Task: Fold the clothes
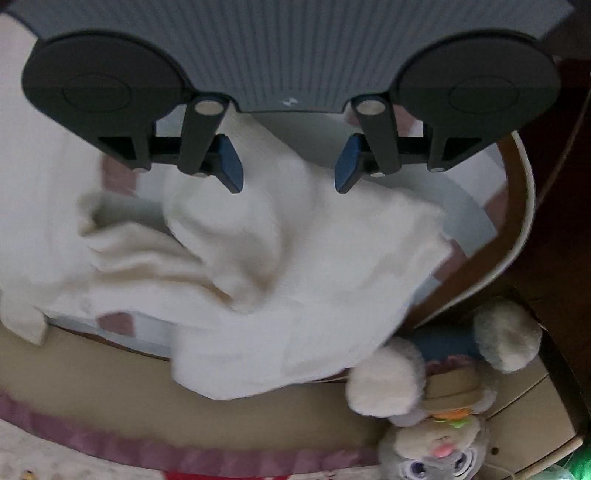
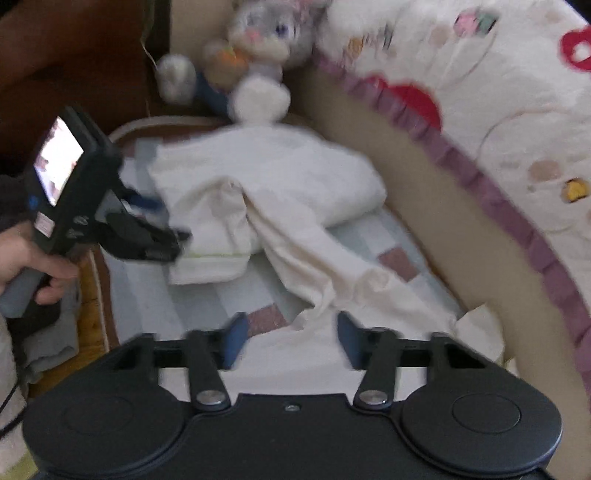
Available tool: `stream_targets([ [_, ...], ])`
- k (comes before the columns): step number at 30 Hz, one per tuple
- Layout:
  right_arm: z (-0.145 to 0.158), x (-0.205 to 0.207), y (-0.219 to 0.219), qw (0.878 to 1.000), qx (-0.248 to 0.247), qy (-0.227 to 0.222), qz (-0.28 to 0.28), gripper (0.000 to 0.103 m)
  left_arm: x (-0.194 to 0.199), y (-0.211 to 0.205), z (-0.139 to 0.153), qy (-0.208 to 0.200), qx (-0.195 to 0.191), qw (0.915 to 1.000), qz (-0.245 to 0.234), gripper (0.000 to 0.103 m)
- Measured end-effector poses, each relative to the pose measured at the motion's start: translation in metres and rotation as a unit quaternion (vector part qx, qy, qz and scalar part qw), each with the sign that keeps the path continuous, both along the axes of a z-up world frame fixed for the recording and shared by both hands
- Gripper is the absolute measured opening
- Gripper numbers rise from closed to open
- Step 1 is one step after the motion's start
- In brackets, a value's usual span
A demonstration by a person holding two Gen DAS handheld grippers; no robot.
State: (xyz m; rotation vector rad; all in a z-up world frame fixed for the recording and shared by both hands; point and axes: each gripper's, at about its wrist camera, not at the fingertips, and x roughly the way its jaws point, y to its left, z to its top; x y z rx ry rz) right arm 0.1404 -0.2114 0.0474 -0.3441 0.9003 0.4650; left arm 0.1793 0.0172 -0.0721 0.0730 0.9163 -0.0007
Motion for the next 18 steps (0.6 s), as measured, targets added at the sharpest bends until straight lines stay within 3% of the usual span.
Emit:
stream_targets([
  [1,-0.004,0.01,0.006,1.0,-0.004,0.006,-0.007,0.001,0.004,0.008,0.0,-0.001,-0.024,0.9997,0.002,0.055],
  [3,-0.012,0.03,0.017,0.999,-0.013,0.019,-0.022,0.001,0.004,0.025,-0.002,0.001,-0.088,0.9961,0.005,0.057],
  [6,-0.025,0.058,0.032,0.998,-0.022,0.035,-0.046,0.001,-0.002,0.036,-0.007,0.015,-0.135,0.9908,-0.003,0.057],
  [8,-0.042,0.058,0.023,0.997,0.014,0.024,-0.073,0.004,-0.004,0.028,-0.01,0.021,-0.117,0.9927,-0.02,0.059],
  [9,-0.052,0.058,0.017,0.996,0.02,0.025,-0.083,0.004,-0.002,0.021,-0.012,0.026,-0.107,0.9935,-0.03,0.064],
  [11,-0.073,0.057,0.002,0.993,0.037,0.02,-0.114,0.008,0.002,0.013,-0.019,0.045,-0.113,0.9919,-0.036,0.071],
  [12,-0.082,0.058,-0.007,0.99,0.053,0.023,-0.125,0.01,0.004,0.01,-0.022,0.049,-0.115,0.9916,-0.032,0.069],
  [13,-0.091,0.059,-0.015,0.988,0.069,0.024,-0.137,0.014,0.003,0.008,-0.024,0.045,-0.111,0.9925,-0.021,0.058],
  [14,-0.099,0.06,-0.021,0.985,0.084,0.025,-0.147,0.018,0.001,0.007,-0.022,0.037,-0.105,0.9936,-0.015,0.031],
  [16,-0.112,0.06,-0.029,0.98,0.115,0.022,-0.161,0.038,-0.005,0.006,-0.01,0.011,-0.085,0.9961,-0.02,0.015],
  [18,-0.122,0.06,-0.031,0.978,0.139,0.015,-0.157,0.047,-0.011,0.004,0.002,-0.016,-0.065,0.9974,-0.026,0.004],
])
